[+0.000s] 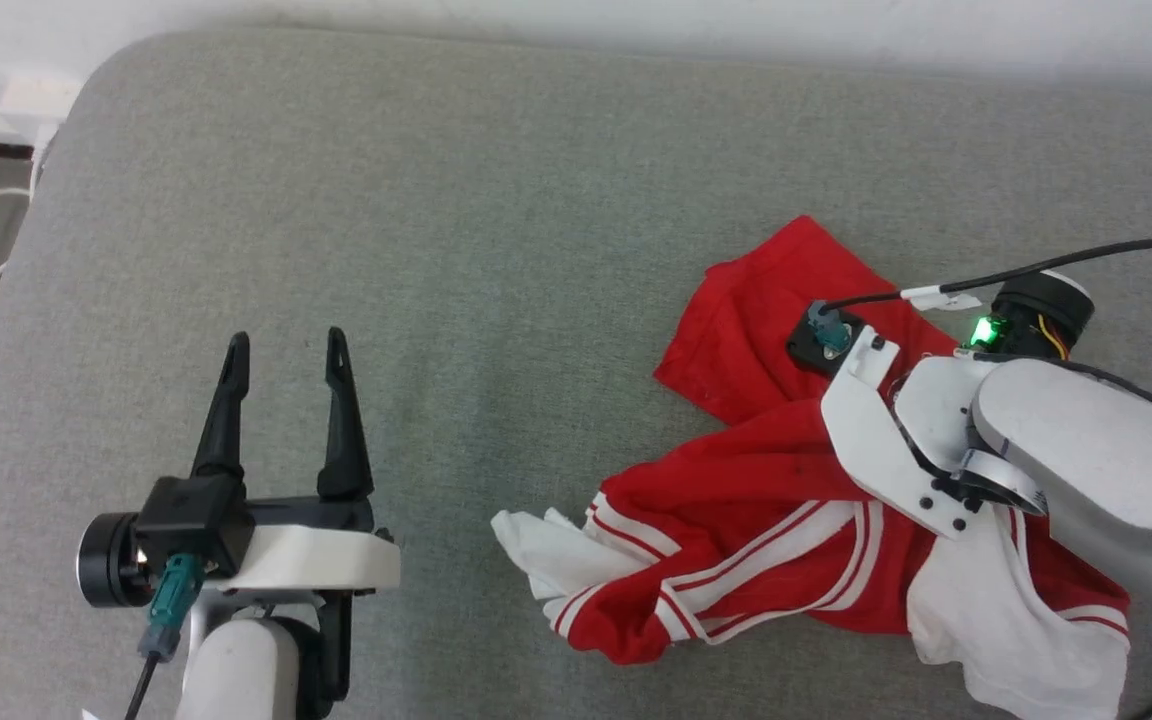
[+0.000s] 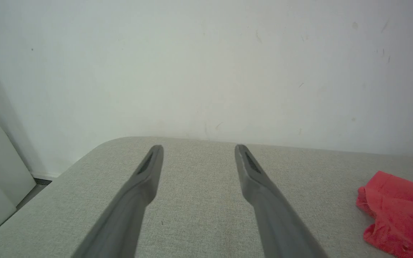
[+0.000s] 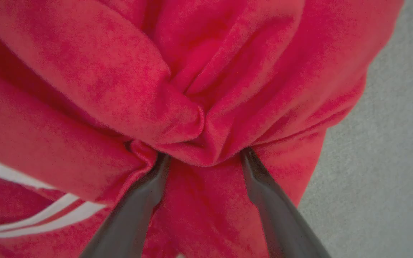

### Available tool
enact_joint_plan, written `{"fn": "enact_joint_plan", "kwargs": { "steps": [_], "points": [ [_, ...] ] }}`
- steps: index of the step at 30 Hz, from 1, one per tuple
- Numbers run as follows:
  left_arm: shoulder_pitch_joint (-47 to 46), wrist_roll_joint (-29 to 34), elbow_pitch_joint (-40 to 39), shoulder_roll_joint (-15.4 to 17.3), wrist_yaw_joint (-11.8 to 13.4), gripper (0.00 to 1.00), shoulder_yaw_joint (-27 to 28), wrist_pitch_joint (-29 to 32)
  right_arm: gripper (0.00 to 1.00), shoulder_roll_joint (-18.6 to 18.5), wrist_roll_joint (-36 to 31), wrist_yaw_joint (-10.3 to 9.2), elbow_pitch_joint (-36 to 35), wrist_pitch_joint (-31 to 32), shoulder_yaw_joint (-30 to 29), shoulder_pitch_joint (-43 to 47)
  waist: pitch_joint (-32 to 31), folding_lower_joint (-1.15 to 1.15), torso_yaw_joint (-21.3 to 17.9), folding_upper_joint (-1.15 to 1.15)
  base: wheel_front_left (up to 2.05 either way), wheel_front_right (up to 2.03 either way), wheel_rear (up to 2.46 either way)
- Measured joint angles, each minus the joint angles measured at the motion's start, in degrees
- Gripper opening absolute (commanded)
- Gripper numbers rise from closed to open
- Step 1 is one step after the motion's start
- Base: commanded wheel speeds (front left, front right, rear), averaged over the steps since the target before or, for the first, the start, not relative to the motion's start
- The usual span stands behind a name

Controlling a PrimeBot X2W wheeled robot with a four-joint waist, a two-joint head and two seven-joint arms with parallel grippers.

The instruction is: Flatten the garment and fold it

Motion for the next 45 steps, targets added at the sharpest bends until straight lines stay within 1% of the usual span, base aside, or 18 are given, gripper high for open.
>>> {"fn": "enact_joint_plan", "kwargs": {
  "steps": [1, 2, 3, 6, 9, 11, 14, 18, 23, 27, 32, 33, 34, 36, 37, 38, 42, 45],
  "points": [
    [-0.01, 0.0, 0.04, 0.0, 0.0, 1.0, 0.03, 0.0, 1.0, -0.08, -0.32, -0.01, -0.3, 0.44, -0.29, 0.18, 0.32, -0.01, 0.31, 0.0, 0.0, 0.0, 0.0],
    [0.0, 0.0, 0.11, 0.01, 0.0, 1.0, 0.14, 0.0, 0.65, -0.3, -0.48, -0.01, -0.62, 0.44, -0.56, 0.36, 0.62, -0.01, 0.58, 0.0, 0.0, 0.0, 0.0],
    [0.01, 0.0, 0.15, 0.02, 0.14, 1.0, 0.32, 0.0, 0.0, -0.6, -0.41, -0.01, -1.02, 0.27, -0.79, 0.4, 0.86, -0.01, 0.76, 0.0, 0.0, 0.0, 0.0],
    [0.02, 0.01, 0.34, 0.01, 0.32, 1.0, 0.71, 0.0, 0.0, -1.49, 0.4, 0.15, -2.08, -3.23, -0.6, 0.29, 0.94, -0.01, 0.77, 0.0, 0.0, 0.0, 0.0],
    [0.09, 0.09, 0.45, 0.02, 0.33, 1.0, 1.05, 0.0, 0.0, -1.29, 1.96, 0.16, -2.12, -10.03, 0.65, -0.81, 0.33, 0.01, 0.37, 0.0, 0.0, 0.0, 0.0],
    [0.1, 0.09, 0.45, 0.01, 0.32, 1.0, 1.05, 0.0, 0.0, -1.27, 3.07, 0.18, -1.89, -14.56, 1.14, -2.89, -0.34, 0.01, -0.01, 0.0, 0.0, 0.0, 0.0],
    [0.12, 0.09, 0.33, 0.01, 0.33, 1.0, 0.87, 0.0, 0.0, -1.85, 4.66, 0.18, -0.36, -18.81, 1.14, -7.64, -1.07, 0.0, -0.5, 0.0, 0.0, 0.0, 0.0],
    [0.03, 0.08, 0.05, 0.01, 0.33, 1.0, -0.24, 0.0, 0.0, -3.16, 5.79, 0.18, 6.45, -22.15, 0.42, -12.05, -0.79, 0.0, -0.41, 0.0, 0.0, 0.0, 0.0],
    [-1.39, 0.0, -0.05, 0.0, 0.31, 1.0, -1.63, 0.0, 0.0, -3.37, 5.94, 0.16, 20.05, -24.54, -0.91, -13.64, 0.88, 0.0, 0.73, 0.0, 0.0, 0.0, 0.0],
    [-2.41, -0.03, -0.01, 0.0, 0.32, 1.0, -2.26, 0.0, 0.0, -1.1, 7.68, 0.16, 27.74, -25.37, -1.48, -12.4, 2.51, 0.01, 1.96, 0.0, 0.0, 0.0, 0.0],
    [-2.52, -0.2, 0.18, 0.0, 0.35, 1.0, -2.23, 0.0, 0.0, 1.54, 8.7, -0.07, 31.45, -24.82, -0.96, -9.33, 3.83, 0.0, 3.01, 0.0, 0.0, 0.0, 0.0],
    [-2.51, -0.19, 0.24, 0.01, 0.41, 1.0, -2.14, 0.0, 0.29, 1.72, 9.09, -0.07, 31.79, -24.95, -1.0, -9.4, 3.83, -0.01, 3.01, 0.0, 0.0, 0.0, 0.0],
    [-2.51, -0.15, 0.4, 0.01, 0.42, 1.0, -2.01, 0.0, 1.0, 1.91, 9.16, -0.08, 31.98, -25.63, -0.93, -9.38, 3.74, -0.01, 2.98, 0.0, 0.0, 0.0, 0.0],
    [-2.5, 0.3, 0.94, 0.0, 0.32, 1.0, -1.32, 0.0, 1.0, 2.05, 8.6, -0.07, 31.56, -29.64, -0.27, -8.96, 3.03, 0.0, 2.7, 0.0, 0.0, 0.0, 0.0],
    [-2.5, 0.3, 0.94, 0.0, 0.32, 1.0, -1.32, 0.0, 1.0, 2.05, 8.6, -0.07, 31.56, -29.64, -0.27, -8.96, 3.03, 0.0, 2.7, 0.0, 0.0, 0.0, 0.0],
    [-2.47, 0.71, 1.14, 0.03, 0.23, 1.0, -0.54, 0.0, 1.0, 2.02, 7.1, 0.02, 30.4, -33.88, 0.33, -8.61, 2.22, 0.0, 2.36, 0.0, 0.0, 0.0, 0.0],
    [-2.14, 1.78, 1.27, 0.71, -0.78, 1.0, 1.02, 0.0, 1.0, 1.6, 3.67, 0.18, 28.92, -44.3, 0.38, -8.59, 0.1, 0.0, 0.92, 0.0, 0.0, 0.0, 0.0],
    [-1.79, 2.15, 1.24, 1.58, -1.48, 1.0, 1.98, 0.0, 1.0, 1.24, 3.54, 0.18, 28.28, -51.7, -2.12, -8.42, -1.54, -0.01, -0.74, 0.0, 0.0, 0.0, 0.0]
  ]
}}
